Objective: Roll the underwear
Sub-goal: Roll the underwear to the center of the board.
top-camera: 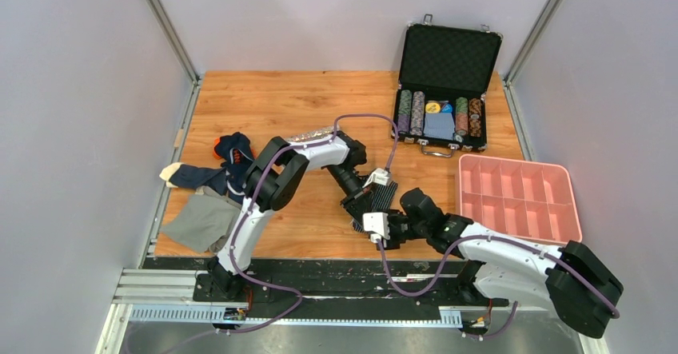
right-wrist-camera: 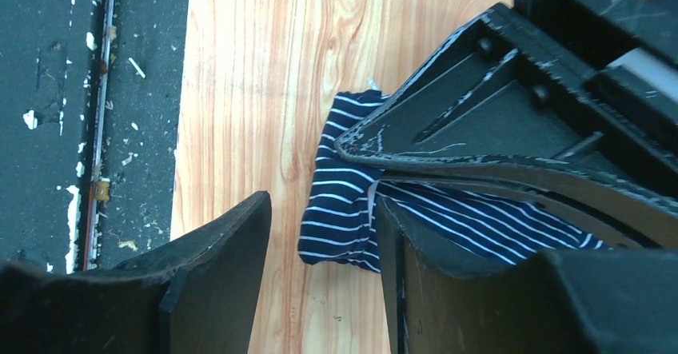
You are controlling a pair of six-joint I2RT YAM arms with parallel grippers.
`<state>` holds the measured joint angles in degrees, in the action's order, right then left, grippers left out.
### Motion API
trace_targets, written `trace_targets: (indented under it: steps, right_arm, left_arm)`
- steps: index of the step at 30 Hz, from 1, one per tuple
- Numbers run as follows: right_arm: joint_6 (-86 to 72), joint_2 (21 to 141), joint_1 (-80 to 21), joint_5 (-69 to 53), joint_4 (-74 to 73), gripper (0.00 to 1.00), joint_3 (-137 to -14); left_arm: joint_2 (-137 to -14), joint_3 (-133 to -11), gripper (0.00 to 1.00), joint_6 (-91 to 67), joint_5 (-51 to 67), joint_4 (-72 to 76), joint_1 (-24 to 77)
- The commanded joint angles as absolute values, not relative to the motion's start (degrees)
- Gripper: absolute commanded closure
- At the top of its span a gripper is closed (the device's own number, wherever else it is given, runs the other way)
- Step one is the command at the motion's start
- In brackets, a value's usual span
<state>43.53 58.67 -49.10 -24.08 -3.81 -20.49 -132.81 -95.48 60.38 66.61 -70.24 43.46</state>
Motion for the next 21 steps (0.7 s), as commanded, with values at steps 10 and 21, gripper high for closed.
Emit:
trace_targets:
  steps: [10, 21]
  right_arm:
    - [35.65, 64.23, -46.56, -26.33, -7.67, 0.69, -22.93]
    - [26.96, 70.96, -35.61, -38.81, -17.01, 1.00, -28.93]
  left_arm:
    - [-136.21, -98.65, 0.98, 62.63, 68.59, -74.36, 42.18]
    - [-140.72, -104.49, 0.95, 64.36, 72.50, -83.07, 39.35]
